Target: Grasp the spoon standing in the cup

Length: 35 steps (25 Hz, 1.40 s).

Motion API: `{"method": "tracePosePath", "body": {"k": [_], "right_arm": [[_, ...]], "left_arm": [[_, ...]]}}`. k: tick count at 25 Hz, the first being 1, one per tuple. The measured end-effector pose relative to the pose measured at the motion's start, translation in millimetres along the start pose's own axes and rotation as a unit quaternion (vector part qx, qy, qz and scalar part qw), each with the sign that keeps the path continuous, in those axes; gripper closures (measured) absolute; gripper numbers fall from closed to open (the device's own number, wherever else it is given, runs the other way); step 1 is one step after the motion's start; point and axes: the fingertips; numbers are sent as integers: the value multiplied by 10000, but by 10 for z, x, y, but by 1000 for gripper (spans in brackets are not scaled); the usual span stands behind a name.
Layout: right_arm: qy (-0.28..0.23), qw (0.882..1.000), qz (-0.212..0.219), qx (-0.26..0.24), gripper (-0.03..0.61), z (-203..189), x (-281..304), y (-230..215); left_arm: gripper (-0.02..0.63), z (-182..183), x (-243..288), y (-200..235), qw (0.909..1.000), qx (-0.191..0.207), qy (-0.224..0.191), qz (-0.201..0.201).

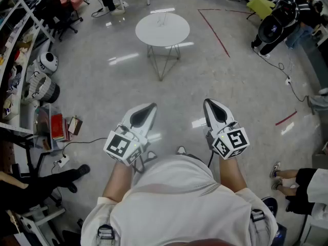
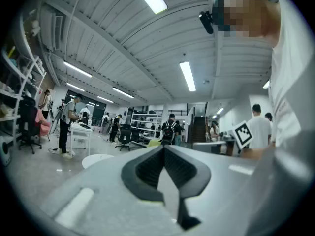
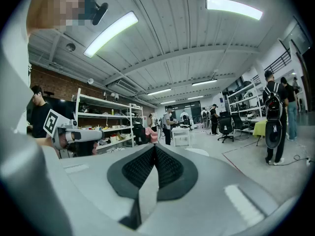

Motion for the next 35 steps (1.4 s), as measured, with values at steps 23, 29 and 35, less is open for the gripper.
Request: {"method": "tracePosePath", "body": {"k": [23, 29, 35], "right_arm": [[-64, 9995, 305, -3, 574, -29, 369, 283], [89, 9996, 268, 30, 573, -164, 586, 476], [179, 9997, 185, 2, 574, -260, 851, 796]], "left_arm": [[612, -70, -230, 302, 9998, -50, 107, 139], [612, -172, -423, 559, 9997, -161, 88, 149], [612, -266, -725, 883, 9996, -235, 90, 117]]}}
Point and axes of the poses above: the fingertips, and each gripper's own axes: x forward along the fingers, y to its left, z out of its top, and after that the axes turned 6 degrees about x, right-handed
